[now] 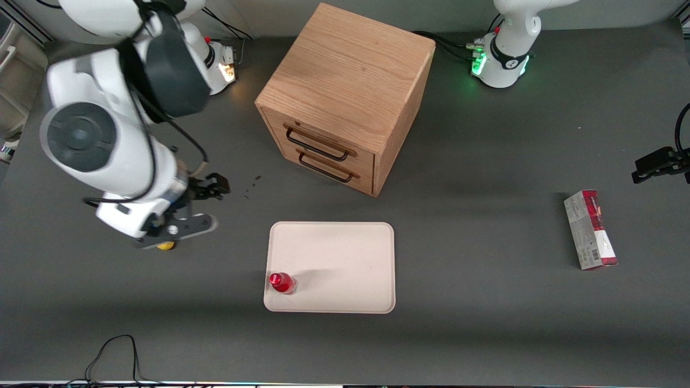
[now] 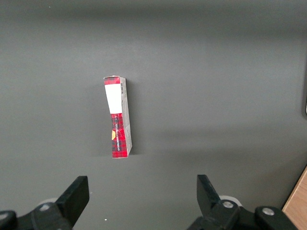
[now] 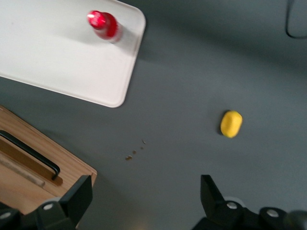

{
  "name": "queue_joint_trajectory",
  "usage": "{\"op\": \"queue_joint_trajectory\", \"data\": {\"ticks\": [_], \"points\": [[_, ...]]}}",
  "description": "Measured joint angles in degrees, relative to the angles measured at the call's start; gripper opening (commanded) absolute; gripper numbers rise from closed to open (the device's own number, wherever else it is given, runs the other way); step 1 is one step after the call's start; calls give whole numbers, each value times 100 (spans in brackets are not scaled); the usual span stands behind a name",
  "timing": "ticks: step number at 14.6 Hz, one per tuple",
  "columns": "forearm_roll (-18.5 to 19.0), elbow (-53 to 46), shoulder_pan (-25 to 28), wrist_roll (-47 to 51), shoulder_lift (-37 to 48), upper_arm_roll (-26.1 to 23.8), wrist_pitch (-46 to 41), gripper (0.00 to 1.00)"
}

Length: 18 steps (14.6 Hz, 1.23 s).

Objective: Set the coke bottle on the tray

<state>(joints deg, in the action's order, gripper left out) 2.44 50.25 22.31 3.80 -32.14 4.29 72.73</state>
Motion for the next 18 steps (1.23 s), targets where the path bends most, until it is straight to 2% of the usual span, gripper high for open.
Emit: {"op": "queue_joint_trajectory", "data": {"ticks": [5,7,11,18], "points": [[-5,2889,-738,-51,2081,26,1436,100],[-5,3685,-978,-51,2674,29,1725,100],[-5,4135,-1464,-56,3093,40,1699,100],[-5,4107,-1500,-56,3183,414,1477,100]]}}
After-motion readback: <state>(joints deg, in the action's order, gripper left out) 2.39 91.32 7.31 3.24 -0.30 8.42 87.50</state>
